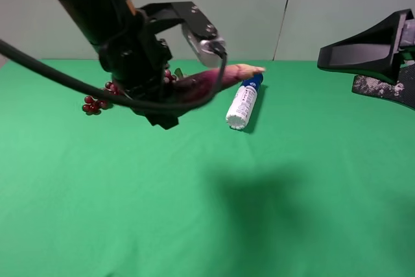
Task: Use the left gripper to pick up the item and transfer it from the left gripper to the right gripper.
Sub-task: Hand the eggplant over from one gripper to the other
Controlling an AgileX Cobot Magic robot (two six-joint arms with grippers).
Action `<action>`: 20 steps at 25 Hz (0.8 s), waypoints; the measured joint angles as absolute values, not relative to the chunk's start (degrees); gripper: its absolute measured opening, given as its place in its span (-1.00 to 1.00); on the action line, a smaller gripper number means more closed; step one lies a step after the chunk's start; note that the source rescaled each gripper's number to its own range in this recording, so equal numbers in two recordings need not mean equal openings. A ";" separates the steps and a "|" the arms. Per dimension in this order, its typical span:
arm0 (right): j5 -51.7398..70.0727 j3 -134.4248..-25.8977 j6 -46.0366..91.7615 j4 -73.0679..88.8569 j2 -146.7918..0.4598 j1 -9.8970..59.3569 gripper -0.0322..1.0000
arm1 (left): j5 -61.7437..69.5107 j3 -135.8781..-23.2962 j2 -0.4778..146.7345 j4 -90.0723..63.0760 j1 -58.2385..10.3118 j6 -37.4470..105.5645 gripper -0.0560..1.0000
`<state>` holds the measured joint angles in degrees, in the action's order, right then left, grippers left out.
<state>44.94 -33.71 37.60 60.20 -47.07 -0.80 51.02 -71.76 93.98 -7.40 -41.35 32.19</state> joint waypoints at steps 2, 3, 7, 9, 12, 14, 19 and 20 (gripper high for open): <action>44.76 -33.71 37.60 60.27 -47.36 -0.80 1.00 | 50.28 -72.97 94.97 -7.40 -42.98 32.90 -0.89; 44.70 -33.71 37.74 60.41 -47.78 -0.80 1.00 | 49.96 -73.60 95.51 -7.40 -43.83 33.25 -0.89; 44.66 -33.71 40.06 61.62 -50.61 -0.80 1.00 | 47.02 -75.46 96.48 -7.40 -47.60 35.35 -0.89; 44.63 -33.71 42.43 63.42 -52.31 -0.80 1.00 | 46.68 -76.02 96.60 -7.40 -48.95 35.52 -0.89; 45.18 -33.71 46.30 67.26 -54.99 -0.80 1.00 | 45.45 -76.36 96.64 -7.40 -50.60 35.67 -0.89; 45.67 -33.71 48.91 70.14 -56.79 -0.80 1.00 | 44.86 -76.48 96.64 -7.40 -51.16 35.73 -0.89; 49.17 -33.71 55.37 76.50 -60.47 -0.80 1.00 | 42.84 -76.48 96.64 -7.40 -51.82 35.73 -0.89; 49.60 -33.71 56.16 77.16 -61.14 -0.80 1.00 | 42.69 -76.48 96.66 -7.46 -51.88 35.73 -0.89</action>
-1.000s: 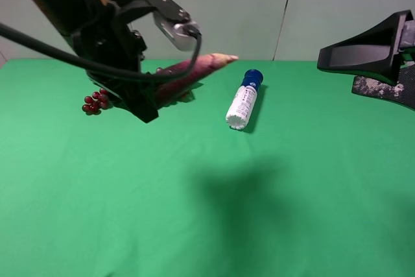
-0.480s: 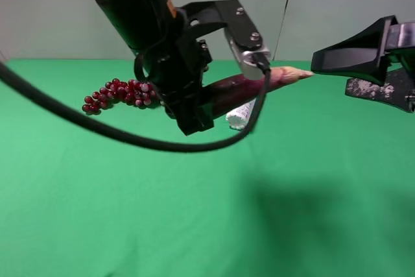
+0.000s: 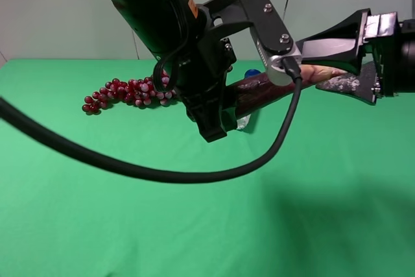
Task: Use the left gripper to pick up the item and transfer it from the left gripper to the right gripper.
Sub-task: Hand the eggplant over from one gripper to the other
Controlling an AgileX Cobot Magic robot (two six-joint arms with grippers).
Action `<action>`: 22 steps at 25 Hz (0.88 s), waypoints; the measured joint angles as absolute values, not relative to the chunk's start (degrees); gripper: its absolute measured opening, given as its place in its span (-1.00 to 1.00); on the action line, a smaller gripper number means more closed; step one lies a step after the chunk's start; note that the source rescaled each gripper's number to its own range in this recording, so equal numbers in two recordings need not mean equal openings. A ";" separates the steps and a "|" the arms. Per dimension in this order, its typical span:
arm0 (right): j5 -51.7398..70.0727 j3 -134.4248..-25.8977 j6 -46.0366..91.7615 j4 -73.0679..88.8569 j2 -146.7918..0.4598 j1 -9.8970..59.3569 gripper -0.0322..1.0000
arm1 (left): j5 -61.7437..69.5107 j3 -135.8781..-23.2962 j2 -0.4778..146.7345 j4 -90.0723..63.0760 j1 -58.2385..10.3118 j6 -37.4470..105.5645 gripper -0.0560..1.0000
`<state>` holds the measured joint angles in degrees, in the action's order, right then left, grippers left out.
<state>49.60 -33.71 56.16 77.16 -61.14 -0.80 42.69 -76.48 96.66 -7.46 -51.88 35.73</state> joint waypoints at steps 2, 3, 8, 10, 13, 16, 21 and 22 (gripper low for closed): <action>49.78 -33.71 57.21 77.66 -62.13 -0.80 1.00 | 42.46 -76.48 96.71 -7.46 -51.90 35.73 -0.89; 49.78 -33.71 57.59 77.66 -62.48 -0.80 1.00 | 42.28 -76.48 96.71 -7.46 -51.94 35.73 -0.89; 50.31 -33.71 58.57 77.91 -62.86 -0.80 1.00 | 40.98 -76.48 96.71 -7.46 -51.94 35.73 -0.89; 50.42 -33.71 58.78 77.91 -62.86 -0.80 1.00 | 40.70 -76.48 96.71 -7.46 -51.94 35.73 -0.89; 51.20 -33.71 59.57 78.12 -62.86 -0.80 0.79 | 40.45 -76.48 96.71 -7.46 -51.94 35.73 -0.89; 51.36 -33.71 60.62 79.49 -62.86 -0.80 0.34 | 40.45 -76.48 96.71 -7.46 -51.94 35.75 -0.89; 52.43 -33.80 62.03 82.50 -62.86 -0.80 -0.85 | 40.60 -76.48 96.71 -7.33 -51.94 35.86 -0.89; 52.79 -33.82 62.39 82.91 -62.86 -0.74 -0.85 | 40.60 -76.48 96.84 -7.33 -51.94 35.92 -0.89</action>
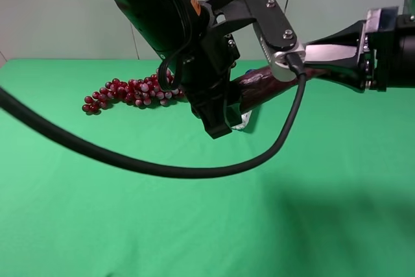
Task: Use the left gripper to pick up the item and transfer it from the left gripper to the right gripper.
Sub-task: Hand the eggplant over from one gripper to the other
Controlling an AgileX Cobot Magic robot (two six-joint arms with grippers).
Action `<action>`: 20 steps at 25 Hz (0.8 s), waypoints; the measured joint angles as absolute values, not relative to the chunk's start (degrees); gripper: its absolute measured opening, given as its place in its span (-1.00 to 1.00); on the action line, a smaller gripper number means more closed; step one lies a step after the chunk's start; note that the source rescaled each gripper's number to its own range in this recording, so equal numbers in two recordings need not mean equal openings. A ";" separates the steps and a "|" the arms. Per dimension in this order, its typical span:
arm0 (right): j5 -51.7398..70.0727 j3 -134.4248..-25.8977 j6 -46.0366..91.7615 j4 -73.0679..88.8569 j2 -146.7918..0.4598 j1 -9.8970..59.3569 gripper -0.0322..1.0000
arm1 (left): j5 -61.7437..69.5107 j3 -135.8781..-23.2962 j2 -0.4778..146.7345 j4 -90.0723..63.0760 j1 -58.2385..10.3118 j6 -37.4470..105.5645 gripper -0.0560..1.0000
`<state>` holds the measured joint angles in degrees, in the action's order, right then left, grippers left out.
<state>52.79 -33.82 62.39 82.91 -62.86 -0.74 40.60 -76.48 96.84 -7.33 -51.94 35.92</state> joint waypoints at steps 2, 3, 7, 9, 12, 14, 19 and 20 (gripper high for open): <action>52.85 -33.82 62.65 82.96 -62.86 -0.74 -0.85 | 40.54 -76.48 96.89 -7.33 -51.94 35.92 -0.89; 52.85 -33.82 62.72 82.96 -62.86 -0.74 -0.85 | 40.54 -76.48 97.01 -7.33 -51.94 35.92 -0.89; 52.85 -33.82 62.88 82.96 -62.86 -0.74 -0.85 | 40.41 -76.48 97.01 -7.33 -52.10 35.92 -0.89; 52.85 -33.82 62.94 82.96 -62.86 -0.74 -0.85 | 40.41 -76.48 97.01 -7.29 -52.09 35.80 -0.89; 52.85 -33.82 62.94 82.96 -62.86 -0.74 -0.85 | 40.41 -76.48 97.01 -7.29 -52.09 35.74 -0.89; 52.85 -33.82 62.99 82.96 -62.86 -0.74 -0.85 | 40.41 -76.48 97.01 -7.29 -52.09 35.70 -0.89; 52.66 -33.82 63.08 82.66 -62.86 -0.74 -0.85 | 40.41 -76.48 97.01 -7.29 -52.09 35.70 -0.51; 52.45 -33.82 63.08 82.57 -62.86 -0.74 -0.85 | 40.41 -76.48 97.01 -7.35 -52.09 35.54 -0.12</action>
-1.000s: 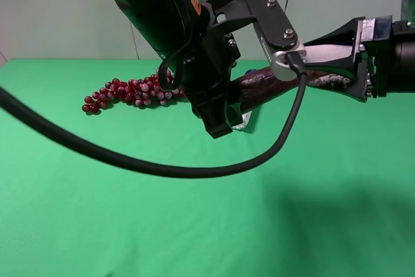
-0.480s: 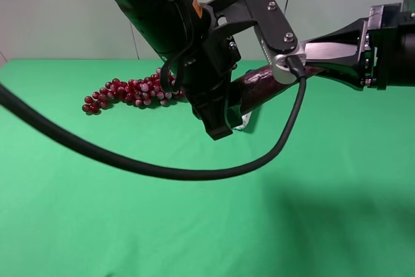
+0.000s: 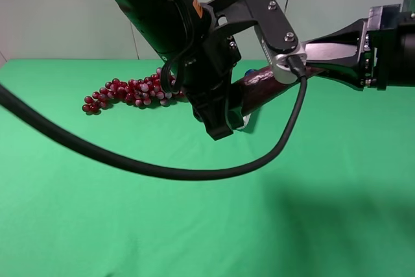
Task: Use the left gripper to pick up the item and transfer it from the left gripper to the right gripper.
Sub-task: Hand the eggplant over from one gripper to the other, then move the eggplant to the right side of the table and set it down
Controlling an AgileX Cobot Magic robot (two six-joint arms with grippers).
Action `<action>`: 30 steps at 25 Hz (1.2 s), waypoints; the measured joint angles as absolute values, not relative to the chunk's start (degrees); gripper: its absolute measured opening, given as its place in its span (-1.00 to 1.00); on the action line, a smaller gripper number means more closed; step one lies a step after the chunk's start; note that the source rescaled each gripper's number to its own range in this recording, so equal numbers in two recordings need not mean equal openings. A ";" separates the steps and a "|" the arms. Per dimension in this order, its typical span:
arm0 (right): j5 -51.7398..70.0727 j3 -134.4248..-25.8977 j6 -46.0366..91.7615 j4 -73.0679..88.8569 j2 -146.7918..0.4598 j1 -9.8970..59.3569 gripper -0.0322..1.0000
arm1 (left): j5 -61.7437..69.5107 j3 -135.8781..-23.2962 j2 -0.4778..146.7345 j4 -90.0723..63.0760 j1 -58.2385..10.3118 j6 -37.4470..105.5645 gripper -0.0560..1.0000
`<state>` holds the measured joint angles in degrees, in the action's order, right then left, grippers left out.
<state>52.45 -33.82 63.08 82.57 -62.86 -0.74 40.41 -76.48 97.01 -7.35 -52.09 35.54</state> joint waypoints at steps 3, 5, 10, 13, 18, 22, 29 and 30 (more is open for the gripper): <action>52.42 -33.82 63.13 82.52 -62.97 -0.74 -0.86 | 39.64 -76.48 97.01 -7.47 -52.09 33.96 0.70; 52.42 -33.82 63.13 82.52 -62.97 -0.74 -0.86 | 39.38 -76.48 97.01 -7.48 -52.09 33.22 0.87; 52.42 -33.82 63.13 82.52 -62.97 -0.74 -0.86 | 39.31 -76.48 97.01 -7.65 -52.09 32.71 0.99; 52.42 -33.82 63.13 82.52 -62.97 -0.74 -0.86 | 39.36 -76.48 97.01 -7.65 -52.09 32.71 0.99; 52.42 -33.82 63.13 82.52 -62.97 -0.74 -0.86 | 40.32 -76.81 97.01 -7.66 -52.09 32.71 1.00; 52.42 -33.82 63.13 82.10 -62.97 -0.74 -0.86 | 45.72 -79.46 97.01 -7.82 -52.09 32.20 1.00; 51.66 -33.82 63.13 81.88 -62.97 -0.74 -0.86 | 58.83 -85.64 97.01 -7.46 -52.09 26.21 1.00; 51.59 -33.82 63.13 81.88 -62.97 -0.74 -0.86 | 60.24 -86.14 96.94 -7.39 -52.09 25.76 1.00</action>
<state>51.59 -33.82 63.13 81.88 -62.97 -0.74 60.24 -86.14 96.94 -7.39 -52.09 25.76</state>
